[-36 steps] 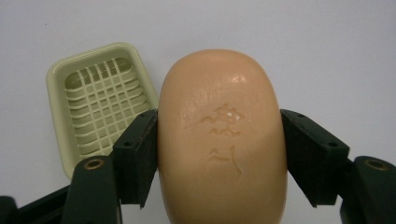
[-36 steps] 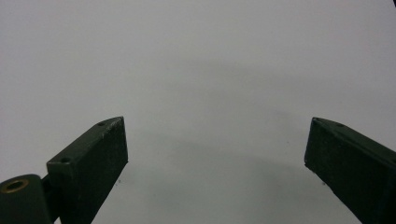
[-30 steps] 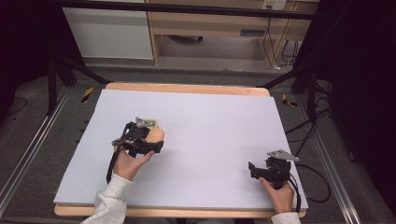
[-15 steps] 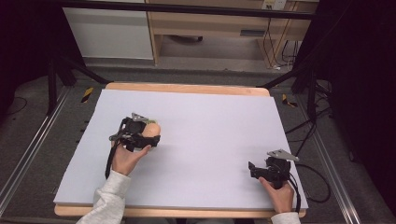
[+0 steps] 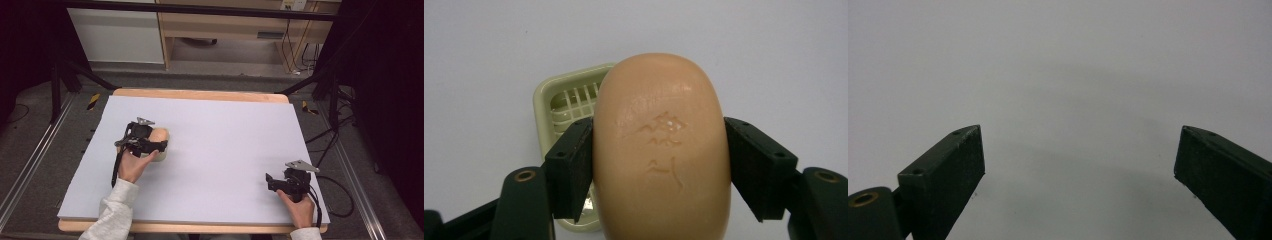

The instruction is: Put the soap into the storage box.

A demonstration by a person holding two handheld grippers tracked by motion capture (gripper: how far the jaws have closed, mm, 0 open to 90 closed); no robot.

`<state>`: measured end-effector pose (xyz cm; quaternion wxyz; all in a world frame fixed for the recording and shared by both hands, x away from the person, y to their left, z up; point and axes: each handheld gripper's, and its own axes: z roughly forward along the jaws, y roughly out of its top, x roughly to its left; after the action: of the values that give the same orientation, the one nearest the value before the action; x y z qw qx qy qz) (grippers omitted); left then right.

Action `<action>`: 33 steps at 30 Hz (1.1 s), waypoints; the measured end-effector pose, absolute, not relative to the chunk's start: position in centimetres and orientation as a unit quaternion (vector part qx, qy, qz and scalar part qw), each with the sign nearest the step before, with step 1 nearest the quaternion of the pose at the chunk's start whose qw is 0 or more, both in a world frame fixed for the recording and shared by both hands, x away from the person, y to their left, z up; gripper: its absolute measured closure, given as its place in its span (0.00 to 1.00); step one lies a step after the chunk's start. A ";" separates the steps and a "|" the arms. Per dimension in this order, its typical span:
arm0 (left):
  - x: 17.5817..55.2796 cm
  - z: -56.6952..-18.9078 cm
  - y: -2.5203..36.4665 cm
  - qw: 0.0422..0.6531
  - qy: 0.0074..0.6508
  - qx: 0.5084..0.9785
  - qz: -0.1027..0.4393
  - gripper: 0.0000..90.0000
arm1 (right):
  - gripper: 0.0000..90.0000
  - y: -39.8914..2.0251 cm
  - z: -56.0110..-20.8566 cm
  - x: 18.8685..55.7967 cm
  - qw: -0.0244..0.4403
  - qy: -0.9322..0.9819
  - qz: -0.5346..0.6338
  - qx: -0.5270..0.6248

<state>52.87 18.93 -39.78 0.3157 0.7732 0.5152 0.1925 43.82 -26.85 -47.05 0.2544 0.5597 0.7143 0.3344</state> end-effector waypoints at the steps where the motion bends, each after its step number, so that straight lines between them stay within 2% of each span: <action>1: 53.0 -39.8 19.0 0.316 0.516 0.773 0.193 0.35 | 0.07 -26.9 -47.1 43.8 0.255 0.715 0.333 0.559; 33: 56.3 -42.2 19.8 0.292 0.540 0.765 0.195 0.35 | 0.07 -26.7 -47.2 43.9 0.255 0.716 0.331 0.559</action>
<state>56.31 19.81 -42.15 0.2918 0.7651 0.5396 0.1955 43.95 -26.72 -47.16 0.2546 0.5594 0.7160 0.3309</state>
